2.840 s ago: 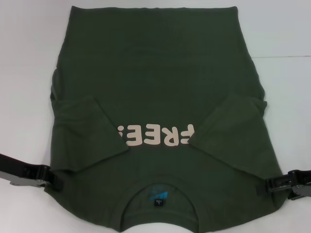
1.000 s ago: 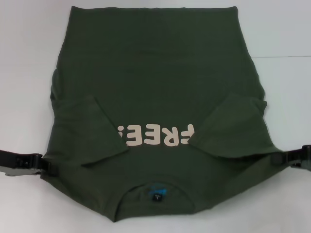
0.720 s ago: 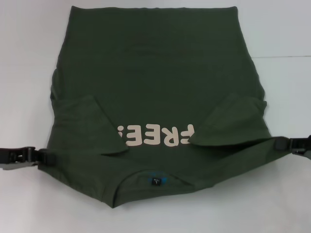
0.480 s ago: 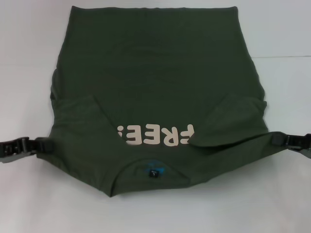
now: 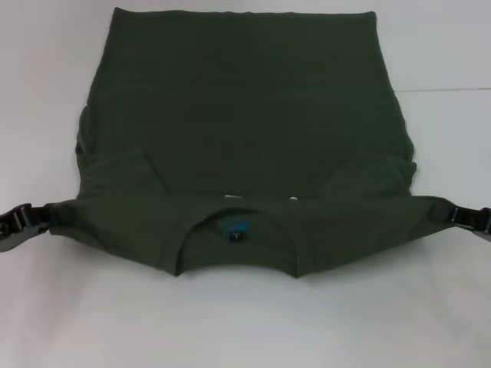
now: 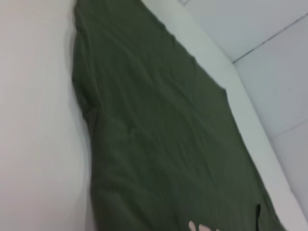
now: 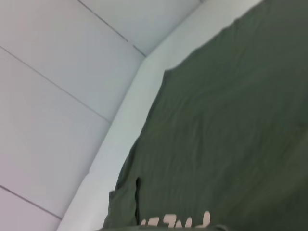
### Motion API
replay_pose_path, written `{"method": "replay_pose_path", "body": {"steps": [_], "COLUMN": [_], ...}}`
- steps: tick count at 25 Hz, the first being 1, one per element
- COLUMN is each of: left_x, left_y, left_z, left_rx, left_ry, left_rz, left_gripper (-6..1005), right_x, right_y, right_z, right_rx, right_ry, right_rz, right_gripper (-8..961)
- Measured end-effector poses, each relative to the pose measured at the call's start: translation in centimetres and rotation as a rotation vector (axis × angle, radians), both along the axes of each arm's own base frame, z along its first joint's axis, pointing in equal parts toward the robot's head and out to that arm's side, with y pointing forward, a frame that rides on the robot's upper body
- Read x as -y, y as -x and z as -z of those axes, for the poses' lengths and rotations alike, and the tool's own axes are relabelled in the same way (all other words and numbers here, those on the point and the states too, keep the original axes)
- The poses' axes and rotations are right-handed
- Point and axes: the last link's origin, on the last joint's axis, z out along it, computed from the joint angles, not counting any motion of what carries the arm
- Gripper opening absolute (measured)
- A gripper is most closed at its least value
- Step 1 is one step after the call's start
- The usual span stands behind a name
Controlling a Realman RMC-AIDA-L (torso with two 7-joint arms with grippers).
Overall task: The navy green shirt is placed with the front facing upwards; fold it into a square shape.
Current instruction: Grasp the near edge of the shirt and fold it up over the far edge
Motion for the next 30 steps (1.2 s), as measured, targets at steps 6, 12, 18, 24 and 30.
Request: {"method": "replay_pose_path", "body": {"steps": [6,12,18,24,30], "left_x": [-0.3,-0.9,-1.6,-0.3,2.0], "left_y": [-0.3,-0.8,-1.5,-1.9,-1.4], "left_z": [0.4,0.8,0.2,0.0,-0.3], "left_rx": [0.040,0.066,0.087,0.113,0.130], "left_ry": [-0.072,-0.150,-0.222,-0.213,-0.181], "left_rz": [0.027,0.048,0.091,0.156,0.191], "left_gripper": [134,137,140,142,145], "right_x": [-0.1,-0.8,-1.7,-0.8,1.7], "right_y": [0.1,0.3,1.2,1.6,1.2], "right_z": [0.1,0.1,-0.7,-1.1,-1.1], "right_rx": [0.008,-0.002,-0.030,-0.046,-0.057], "right_ry": [-0.062,-0.126,-0.182,-0.173,-0.152], "right_rz": [-0.028,-0.026,-0.054,-0.117,-0.178], "right_gripper": [48,47,48,49,49]}}
